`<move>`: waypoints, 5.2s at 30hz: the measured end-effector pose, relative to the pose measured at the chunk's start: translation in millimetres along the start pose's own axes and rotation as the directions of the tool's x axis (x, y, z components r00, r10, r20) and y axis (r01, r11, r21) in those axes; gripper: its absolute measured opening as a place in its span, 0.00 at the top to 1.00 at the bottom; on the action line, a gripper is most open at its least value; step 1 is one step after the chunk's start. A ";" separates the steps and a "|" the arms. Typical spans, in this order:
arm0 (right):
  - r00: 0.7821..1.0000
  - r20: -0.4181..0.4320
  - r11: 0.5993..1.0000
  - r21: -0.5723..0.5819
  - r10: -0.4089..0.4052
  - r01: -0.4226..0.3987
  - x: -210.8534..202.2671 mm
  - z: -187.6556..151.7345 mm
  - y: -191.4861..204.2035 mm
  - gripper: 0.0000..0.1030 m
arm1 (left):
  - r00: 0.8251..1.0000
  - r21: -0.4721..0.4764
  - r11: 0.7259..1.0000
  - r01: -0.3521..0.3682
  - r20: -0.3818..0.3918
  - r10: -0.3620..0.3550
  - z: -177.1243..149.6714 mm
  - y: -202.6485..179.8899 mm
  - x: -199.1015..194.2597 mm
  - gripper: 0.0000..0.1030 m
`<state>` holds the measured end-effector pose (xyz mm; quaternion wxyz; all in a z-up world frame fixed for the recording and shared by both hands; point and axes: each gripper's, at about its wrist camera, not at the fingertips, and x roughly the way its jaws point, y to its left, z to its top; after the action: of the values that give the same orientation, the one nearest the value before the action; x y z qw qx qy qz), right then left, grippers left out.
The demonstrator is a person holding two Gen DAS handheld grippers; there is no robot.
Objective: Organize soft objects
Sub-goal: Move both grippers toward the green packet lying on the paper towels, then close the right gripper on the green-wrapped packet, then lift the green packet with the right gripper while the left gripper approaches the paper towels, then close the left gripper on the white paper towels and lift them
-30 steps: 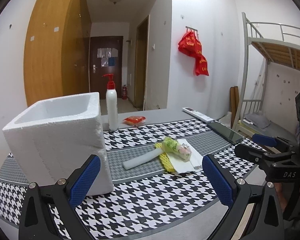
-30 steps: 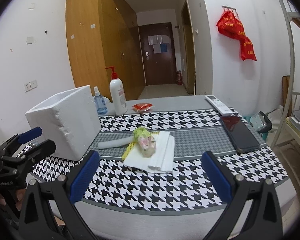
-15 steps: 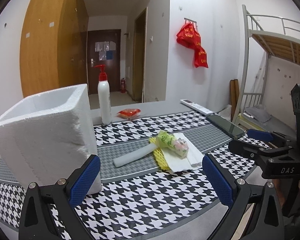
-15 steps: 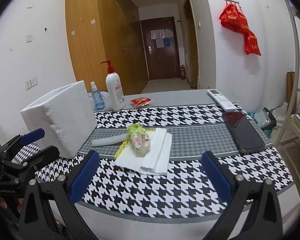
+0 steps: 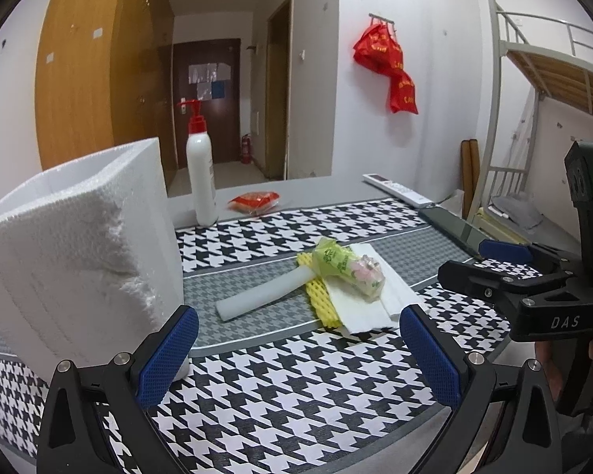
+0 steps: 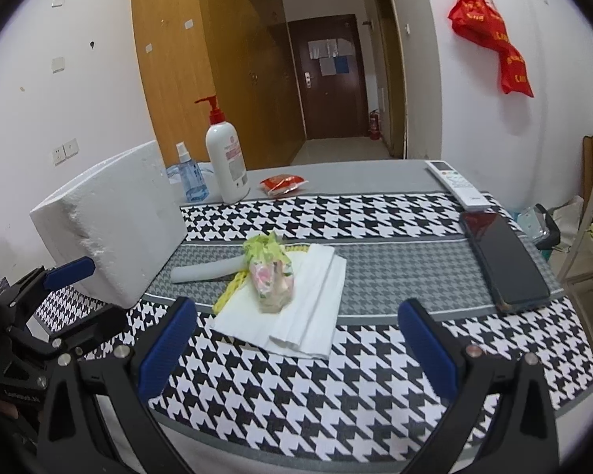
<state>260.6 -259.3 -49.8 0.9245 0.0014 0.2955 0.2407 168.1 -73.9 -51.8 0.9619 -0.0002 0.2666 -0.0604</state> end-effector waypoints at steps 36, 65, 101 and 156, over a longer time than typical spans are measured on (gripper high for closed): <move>0.969 -0.233 0.988 -0.109 0.078 -0.106 100.7 25.4 20.7 0.34 | 0.993 -0.056 0.997 -0.050 -0.114 0.044 -2.5 18.5 48.2 0.01; 0.980 -0.190 0.993 -0.088 0.065 -0.083 70.4 27.6 13.0 0.75 | 0.993 -0.043 0.998 -0.048 -0.112 0.043 2.3 6.4 41.0 0.01; 0.994 -0.085 0.995 0.068 -0.069 0.074 -16.7 4.3 -56.4 0.75 | 0.981 0.053 0.993 0.108 -0.165 -0.098 14.2 -68.5 74.6 0.04; 0.995 -0.044 0.989 0.117 -0.091 0.096 -50.3 -8.8 -65.9 0.74 | 0.962 0.167 0.971 0.172 -0.242 -0.129 14.2 -100.7 87.7 0.61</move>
<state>249.4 -341.3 -39.1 0.9272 0.0377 0.3269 0.1790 238.2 -184.5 -81.3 0.9130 0.0766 0.3683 -0.1581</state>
